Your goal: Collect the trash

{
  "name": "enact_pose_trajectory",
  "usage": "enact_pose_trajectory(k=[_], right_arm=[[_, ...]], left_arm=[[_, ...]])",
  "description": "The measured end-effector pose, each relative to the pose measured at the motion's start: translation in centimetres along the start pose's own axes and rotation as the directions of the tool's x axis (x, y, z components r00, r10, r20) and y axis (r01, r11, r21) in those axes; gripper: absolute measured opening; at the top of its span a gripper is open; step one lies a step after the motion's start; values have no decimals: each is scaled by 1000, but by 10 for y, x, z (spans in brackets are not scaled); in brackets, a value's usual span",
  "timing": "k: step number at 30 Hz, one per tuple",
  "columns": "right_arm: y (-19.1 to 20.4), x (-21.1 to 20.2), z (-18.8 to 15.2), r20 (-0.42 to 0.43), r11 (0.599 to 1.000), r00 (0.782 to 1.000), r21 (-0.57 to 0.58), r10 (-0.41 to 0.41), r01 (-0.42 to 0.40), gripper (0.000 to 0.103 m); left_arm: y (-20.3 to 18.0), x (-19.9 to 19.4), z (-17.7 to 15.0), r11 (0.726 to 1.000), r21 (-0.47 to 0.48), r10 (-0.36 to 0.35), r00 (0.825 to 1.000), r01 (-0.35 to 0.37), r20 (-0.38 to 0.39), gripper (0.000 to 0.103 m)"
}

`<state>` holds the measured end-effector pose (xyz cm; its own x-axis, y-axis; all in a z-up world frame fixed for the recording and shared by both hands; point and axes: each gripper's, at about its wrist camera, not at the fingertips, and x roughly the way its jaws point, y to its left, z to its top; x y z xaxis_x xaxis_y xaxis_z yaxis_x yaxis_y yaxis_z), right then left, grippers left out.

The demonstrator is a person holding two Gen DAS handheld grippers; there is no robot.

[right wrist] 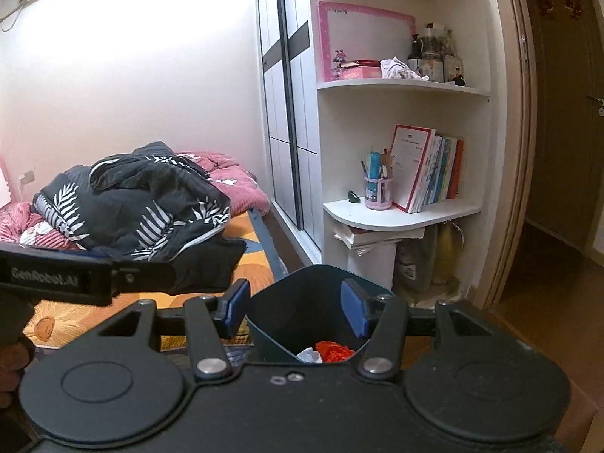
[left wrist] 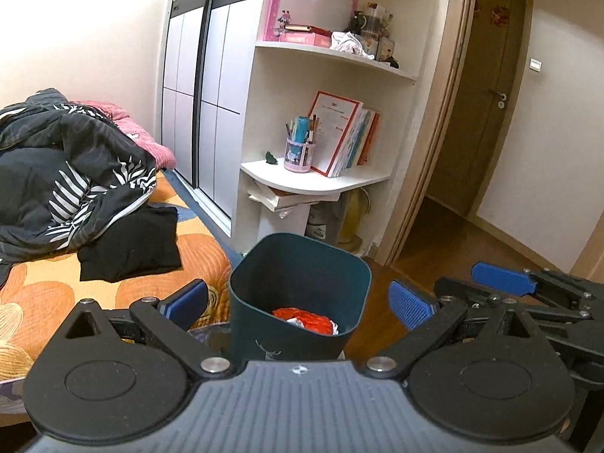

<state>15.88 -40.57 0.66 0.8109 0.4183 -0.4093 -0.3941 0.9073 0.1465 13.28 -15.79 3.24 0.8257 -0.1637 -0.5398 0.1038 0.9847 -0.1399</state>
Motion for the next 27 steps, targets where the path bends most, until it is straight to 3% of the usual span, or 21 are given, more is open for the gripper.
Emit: enact_pose_trajectory(k=[14, 27], right_arm=[[4, -3, -4, 7, 1000, 1000, 3, 5, -5, 54], [5, -4, -7, 7, 1000, 1000, 16, 10, -11, 54]], left_arm=[[8, 7, -15, 999, -47, -5, 999, 3, -52, 103], [3, 3, -19, 999, -24, 25, 999, -26, -33, 103]])
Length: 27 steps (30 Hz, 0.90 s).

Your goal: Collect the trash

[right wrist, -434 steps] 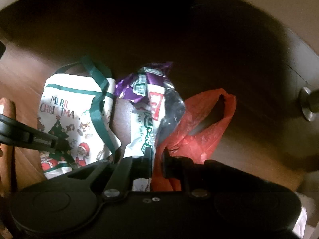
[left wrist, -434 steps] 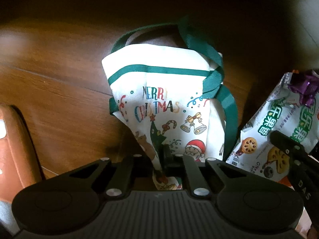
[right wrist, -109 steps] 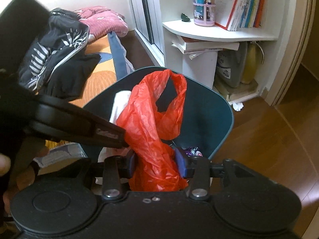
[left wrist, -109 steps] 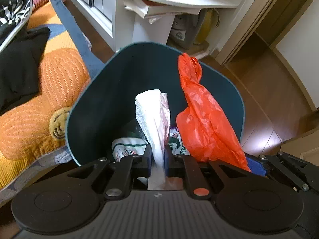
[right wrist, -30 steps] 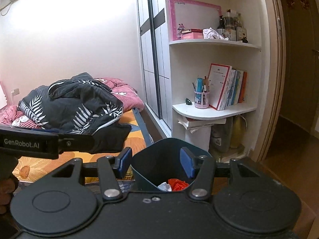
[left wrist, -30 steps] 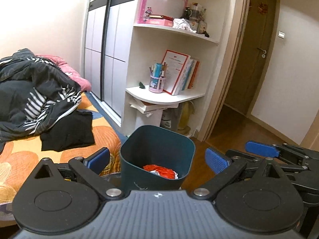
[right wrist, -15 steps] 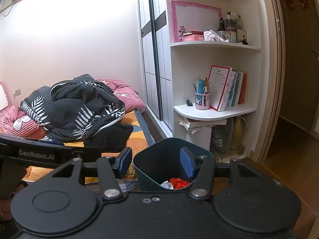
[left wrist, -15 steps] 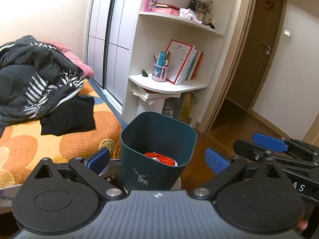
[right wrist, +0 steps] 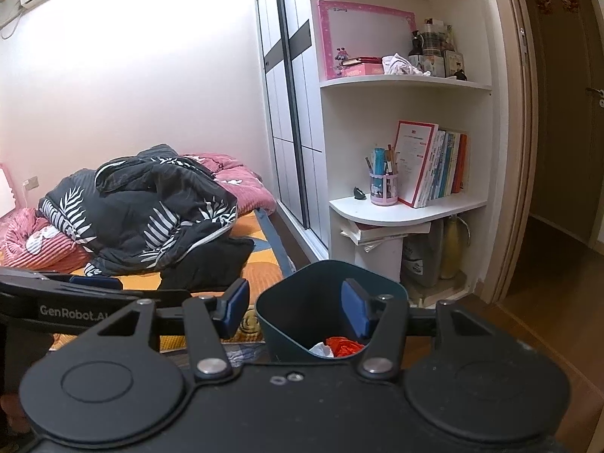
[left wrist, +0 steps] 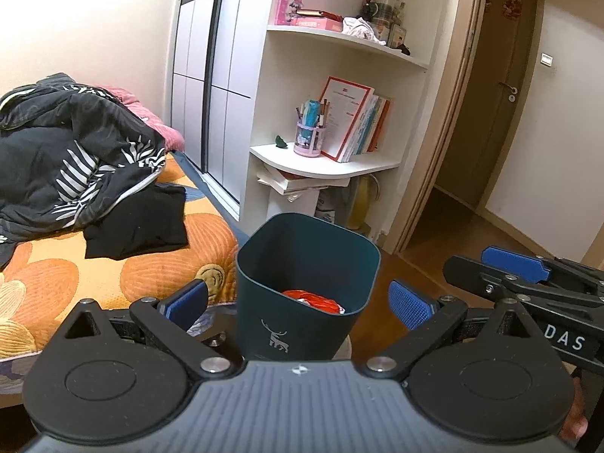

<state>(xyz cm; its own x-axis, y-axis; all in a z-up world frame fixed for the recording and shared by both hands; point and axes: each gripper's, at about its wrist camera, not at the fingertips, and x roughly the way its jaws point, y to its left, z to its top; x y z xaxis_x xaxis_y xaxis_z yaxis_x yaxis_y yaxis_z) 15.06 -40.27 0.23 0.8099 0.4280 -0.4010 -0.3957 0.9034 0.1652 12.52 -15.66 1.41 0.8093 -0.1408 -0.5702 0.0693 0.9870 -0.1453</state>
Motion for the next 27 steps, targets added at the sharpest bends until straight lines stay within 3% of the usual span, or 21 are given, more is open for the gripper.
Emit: enact_pose_trajectory(k=[27], right_arm=[[-1, 3, 1, -40, 1000, 999, 12, -20, 21, 54]], left_arm=[[1, -2, -1, 1000, 6, 30, 999, -30, 17, 103]])
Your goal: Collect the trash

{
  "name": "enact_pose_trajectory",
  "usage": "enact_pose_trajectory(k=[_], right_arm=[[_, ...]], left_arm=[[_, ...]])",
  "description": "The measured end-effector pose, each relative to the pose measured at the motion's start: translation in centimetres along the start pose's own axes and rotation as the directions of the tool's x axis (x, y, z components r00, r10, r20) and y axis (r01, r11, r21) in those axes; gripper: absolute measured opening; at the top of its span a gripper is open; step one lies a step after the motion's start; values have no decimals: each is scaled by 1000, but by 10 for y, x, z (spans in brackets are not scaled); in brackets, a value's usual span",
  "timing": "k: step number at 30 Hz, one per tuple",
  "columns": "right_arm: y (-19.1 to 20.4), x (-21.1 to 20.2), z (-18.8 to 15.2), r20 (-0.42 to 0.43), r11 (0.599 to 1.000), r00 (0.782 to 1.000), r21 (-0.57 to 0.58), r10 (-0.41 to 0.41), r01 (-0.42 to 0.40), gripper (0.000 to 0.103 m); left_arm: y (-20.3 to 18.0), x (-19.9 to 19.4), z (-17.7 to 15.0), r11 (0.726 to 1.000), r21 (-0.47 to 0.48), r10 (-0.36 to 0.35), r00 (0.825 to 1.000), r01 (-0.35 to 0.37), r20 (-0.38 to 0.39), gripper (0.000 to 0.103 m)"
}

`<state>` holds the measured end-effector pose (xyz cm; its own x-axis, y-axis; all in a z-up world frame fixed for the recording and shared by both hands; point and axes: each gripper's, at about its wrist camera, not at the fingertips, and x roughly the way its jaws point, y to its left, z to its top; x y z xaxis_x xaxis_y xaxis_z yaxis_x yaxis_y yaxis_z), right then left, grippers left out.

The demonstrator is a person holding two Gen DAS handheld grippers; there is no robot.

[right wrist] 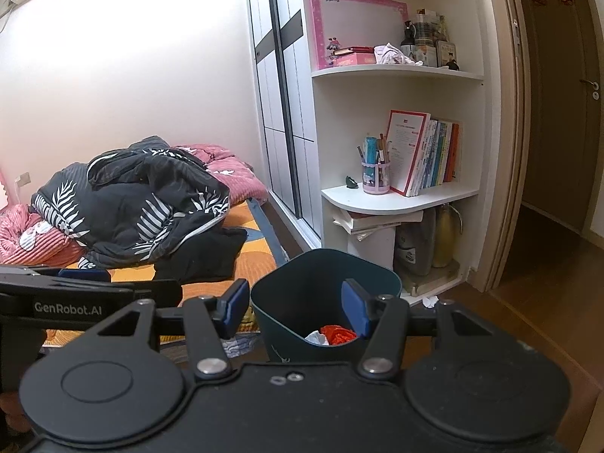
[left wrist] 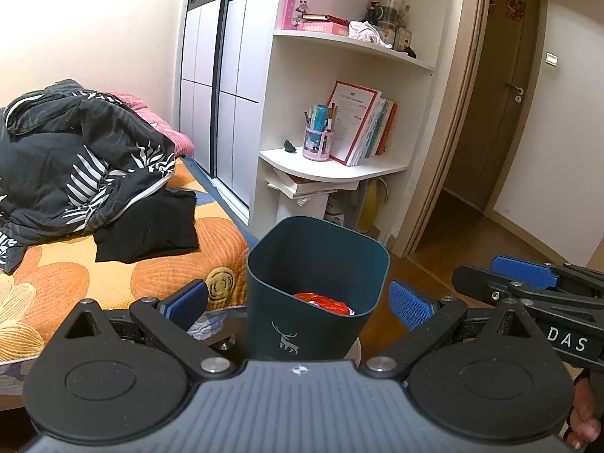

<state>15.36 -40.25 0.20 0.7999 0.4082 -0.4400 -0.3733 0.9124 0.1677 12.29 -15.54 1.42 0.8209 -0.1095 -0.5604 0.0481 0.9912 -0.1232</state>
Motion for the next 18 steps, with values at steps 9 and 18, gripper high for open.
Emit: enact_pose_trajectory(k=[9, 18], right_arm=[[-1, 1, -3, -14, 1000, 1000, 1, 15, -15, 54], [-2, 2, -5, -24, 1000, 999, 11, 22, -21, 54]], left_arm=[[-2, 3, -1, 1000, 10, 6, 1000, -6, -11, 103], [-2, 5, 0, 1000, 0, 0, 1000, 0, -32, 103]])
